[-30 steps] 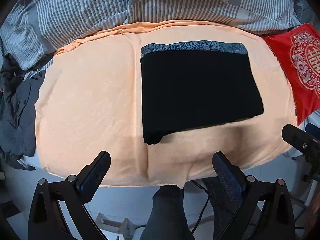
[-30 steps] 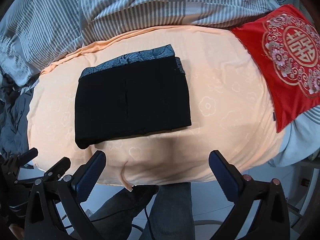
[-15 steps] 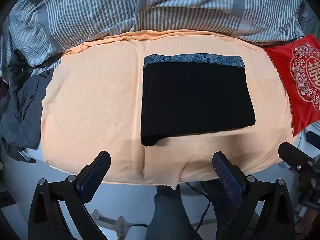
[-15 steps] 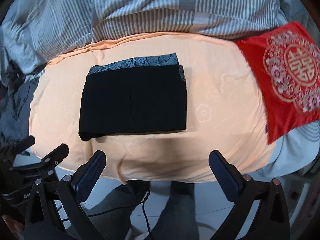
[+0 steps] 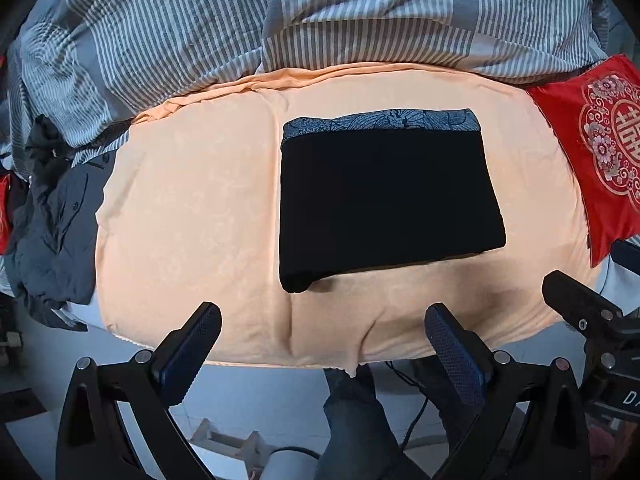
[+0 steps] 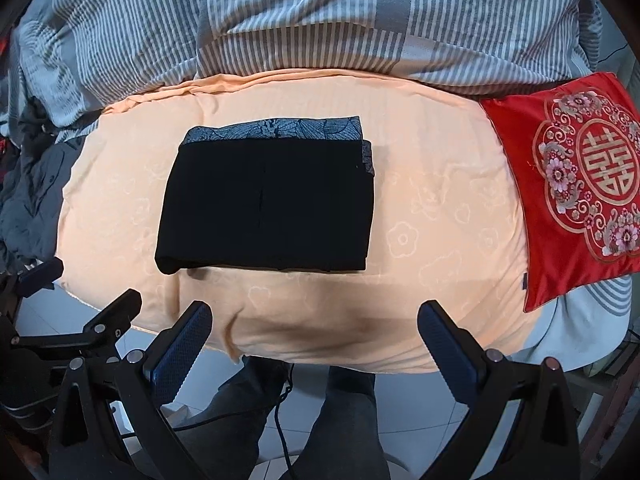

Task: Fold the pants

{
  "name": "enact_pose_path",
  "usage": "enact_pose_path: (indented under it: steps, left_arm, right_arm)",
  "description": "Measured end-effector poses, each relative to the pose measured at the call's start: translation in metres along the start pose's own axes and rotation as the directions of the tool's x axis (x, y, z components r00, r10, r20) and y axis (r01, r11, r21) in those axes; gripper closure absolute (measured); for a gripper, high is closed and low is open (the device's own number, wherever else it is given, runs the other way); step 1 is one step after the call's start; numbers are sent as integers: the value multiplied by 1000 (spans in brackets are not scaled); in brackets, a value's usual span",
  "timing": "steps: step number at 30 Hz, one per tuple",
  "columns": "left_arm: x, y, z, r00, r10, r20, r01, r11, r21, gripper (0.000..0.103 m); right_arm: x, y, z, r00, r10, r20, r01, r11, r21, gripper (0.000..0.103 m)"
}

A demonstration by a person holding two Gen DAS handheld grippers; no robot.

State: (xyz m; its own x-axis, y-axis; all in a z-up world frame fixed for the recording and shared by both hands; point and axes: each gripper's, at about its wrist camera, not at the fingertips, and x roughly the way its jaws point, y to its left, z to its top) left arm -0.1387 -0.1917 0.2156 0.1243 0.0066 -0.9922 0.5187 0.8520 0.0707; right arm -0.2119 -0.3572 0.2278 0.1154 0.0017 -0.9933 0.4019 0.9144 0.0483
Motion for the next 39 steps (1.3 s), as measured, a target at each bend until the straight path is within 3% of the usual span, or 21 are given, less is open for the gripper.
enact_pose_path:
  steps: [39]
  left_arm:
    - [-9,3,-7,999,25,31,-24,999,-37,1]
  right_arm:
    - [-5,5,-1,1000,-1,13,1,1000,-30,0]
